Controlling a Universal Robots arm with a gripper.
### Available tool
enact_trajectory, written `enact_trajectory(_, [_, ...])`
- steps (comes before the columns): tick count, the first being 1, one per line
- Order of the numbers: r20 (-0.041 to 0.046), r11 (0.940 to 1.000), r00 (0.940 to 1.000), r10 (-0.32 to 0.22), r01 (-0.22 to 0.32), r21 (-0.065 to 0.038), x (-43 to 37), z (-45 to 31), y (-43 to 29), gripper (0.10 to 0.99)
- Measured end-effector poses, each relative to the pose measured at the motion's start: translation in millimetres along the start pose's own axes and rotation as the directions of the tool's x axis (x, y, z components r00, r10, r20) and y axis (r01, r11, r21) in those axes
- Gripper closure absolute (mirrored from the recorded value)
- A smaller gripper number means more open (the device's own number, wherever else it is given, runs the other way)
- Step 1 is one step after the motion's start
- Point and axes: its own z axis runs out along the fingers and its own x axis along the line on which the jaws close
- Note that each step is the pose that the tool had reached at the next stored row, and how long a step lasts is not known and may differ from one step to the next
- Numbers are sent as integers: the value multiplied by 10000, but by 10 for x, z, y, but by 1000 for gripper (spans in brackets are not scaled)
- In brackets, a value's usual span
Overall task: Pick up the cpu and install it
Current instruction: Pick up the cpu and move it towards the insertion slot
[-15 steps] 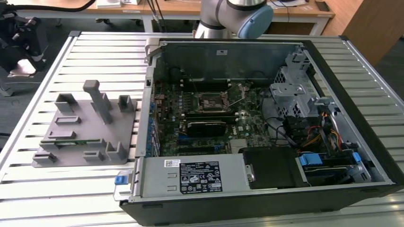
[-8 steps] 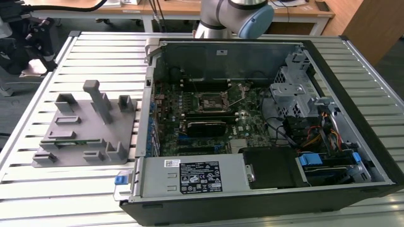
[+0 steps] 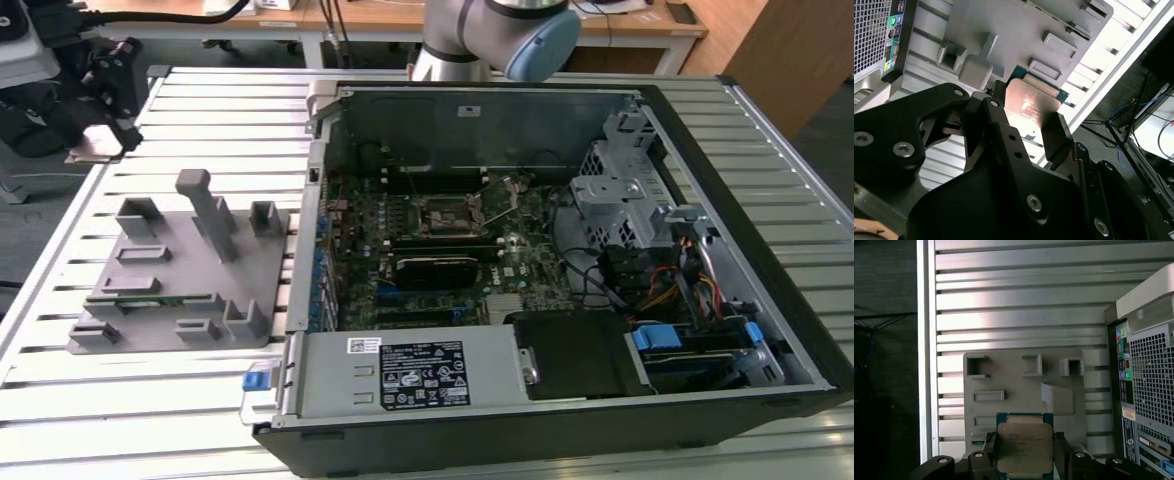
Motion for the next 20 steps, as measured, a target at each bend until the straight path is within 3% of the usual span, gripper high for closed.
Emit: enact_trajectory(20, [-8, 10000, 10000, 1, -1, 1, -337, -9, 29, 553])
